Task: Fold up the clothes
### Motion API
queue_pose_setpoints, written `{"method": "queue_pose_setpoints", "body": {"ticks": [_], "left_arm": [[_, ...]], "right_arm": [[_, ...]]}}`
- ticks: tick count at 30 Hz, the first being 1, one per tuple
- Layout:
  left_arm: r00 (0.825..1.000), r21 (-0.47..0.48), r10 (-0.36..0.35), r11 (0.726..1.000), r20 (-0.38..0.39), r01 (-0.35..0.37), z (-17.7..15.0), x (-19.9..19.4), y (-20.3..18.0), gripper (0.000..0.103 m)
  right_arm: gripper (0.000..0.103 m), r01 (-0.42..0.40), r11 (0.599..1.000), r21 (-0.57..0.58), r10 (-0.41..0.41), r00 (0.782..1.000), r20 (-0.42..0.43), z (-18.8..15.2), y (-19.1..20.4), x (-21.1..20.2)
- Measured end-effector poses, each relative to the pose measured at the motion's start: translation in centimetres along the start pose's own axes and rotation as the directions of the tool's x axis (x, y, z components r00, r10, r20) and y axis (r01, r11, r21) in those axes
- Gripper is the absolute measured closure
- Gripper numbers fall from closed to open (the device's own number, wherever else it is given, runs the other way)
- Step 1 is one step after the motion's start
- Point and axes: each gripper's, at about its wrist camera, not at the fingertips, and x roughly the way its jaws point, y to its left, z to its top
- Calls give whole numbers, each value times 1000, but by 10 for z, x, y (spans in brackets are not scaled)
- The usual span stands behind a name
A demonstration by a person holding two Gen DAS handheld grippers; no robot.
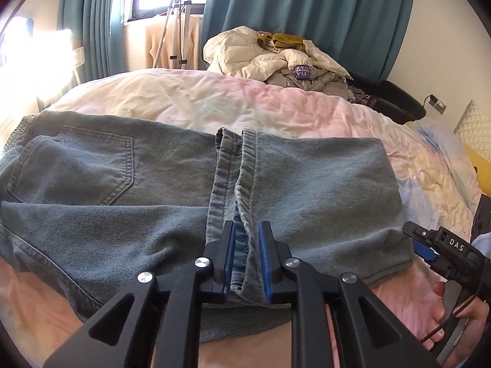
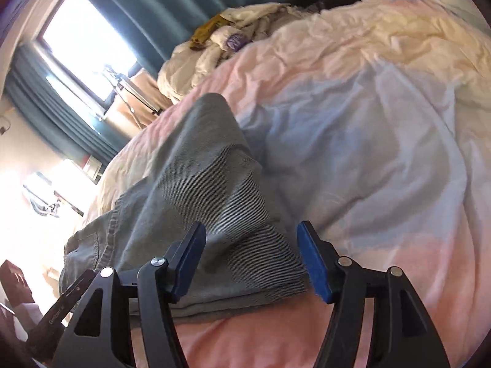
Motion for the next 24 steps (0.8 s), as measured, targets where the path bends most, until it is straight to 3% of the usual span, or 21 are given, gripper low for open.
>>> {"method": "queue_pose_setpoints", "body": {"ticks": [3,6,14,18,20,22,24], "left_arm": [[998,0,53,999,-43,-53,-3,12,5,87],[993,-45,49,998,-106,-54,-7,26,17,87],[994,-30,53,998,-100,-56,-8,27,18,86],[994,-13,58,998,-96,-59,-9,27,15,86],[994,1,66,998,-89,-67,-10,27,13,86],[993,15,77,997,-84,-76,-11,27,12,86],[993,28,87,996,-81,-85,-10,27,10,86]], "right_arm": [[40,-2,1000,16,2,999,-39,0,-9,17],[38,-78,997,14,79,996,-36,0,-3,17],[32,-285,958,-25,286,958,32,5,12,4],[31,-248,967,55,249,968,-26,8,-1,31],[38,-199,978,70,203,977,-64,8,-5,44],[35,-192,980,53,195,978,-67,9,0,46],[34,-244,968,50,246,968,-47,11,8,39]]}}
